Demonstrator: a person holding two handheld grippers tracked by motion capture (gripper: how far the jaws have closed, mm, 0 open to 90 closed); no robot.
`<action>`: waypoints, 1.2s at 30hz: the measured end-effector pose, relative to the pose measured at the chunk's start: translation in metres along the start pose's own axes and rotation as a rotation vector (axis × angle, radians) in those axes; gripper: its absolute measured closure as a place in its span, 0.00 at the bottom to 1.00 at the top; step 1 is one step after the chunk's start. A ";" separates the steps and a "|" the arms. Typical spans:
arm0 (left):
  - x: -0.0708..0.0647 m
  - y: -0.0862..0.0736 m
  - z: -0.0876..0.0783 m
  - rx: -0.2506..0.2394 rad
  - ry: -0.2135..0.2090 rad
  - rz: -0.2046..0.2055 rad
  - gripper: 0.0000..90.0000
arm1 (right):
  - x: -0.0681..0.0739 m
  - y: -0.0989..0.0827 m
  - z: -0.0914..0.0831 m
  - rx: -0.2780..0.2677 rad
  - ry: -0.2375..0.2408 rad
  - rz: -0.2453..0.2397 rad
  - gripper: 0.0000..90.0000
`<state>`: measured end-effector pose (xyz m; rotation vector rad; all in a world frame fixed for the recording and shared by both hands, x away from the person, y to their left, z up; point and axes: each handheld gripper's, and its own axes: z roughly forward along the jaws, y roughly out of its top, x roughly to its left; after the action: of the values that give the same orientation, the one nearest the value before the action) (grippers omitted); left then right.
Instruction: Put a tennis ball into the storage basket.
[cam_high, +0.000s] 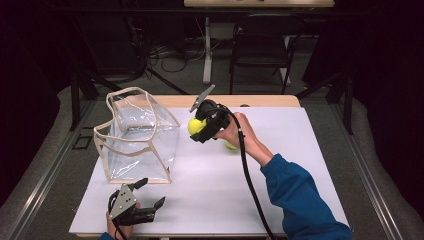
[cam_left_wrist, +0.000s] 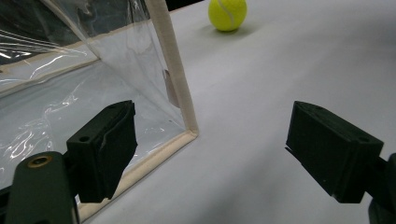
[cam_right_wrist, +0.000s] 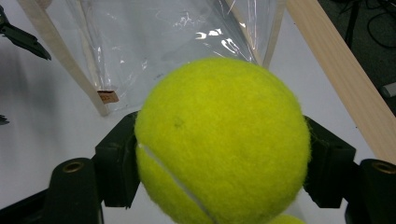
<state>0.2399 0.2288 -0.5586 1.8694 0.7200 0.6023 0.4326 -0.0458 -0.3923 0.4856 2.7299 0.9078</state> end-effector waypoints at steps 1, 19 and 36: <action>0.000 0.000 0.000 0.000 0.001 0.001 0.18 | -0.001 0.000 0.001 0.001 -0.001 0.002 0.29; 0.000 0.000 0.000 -0.001 -0.004 0.001 0.18 | -0.006 0.022 0.001 -0.010 -0.006 -0.007 0.29; 0.001 0.000 0.000 -0.004 -0.005 -0.001 0.18 | -0.005 0.040 0.000 -0.027 -0.007 -0.018 0.29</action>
<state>0.2401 0.2296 -0.5588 1.8661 0.7166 0.5978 0.4471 -0.0177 -0.3677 0.4572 2.7076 0.9349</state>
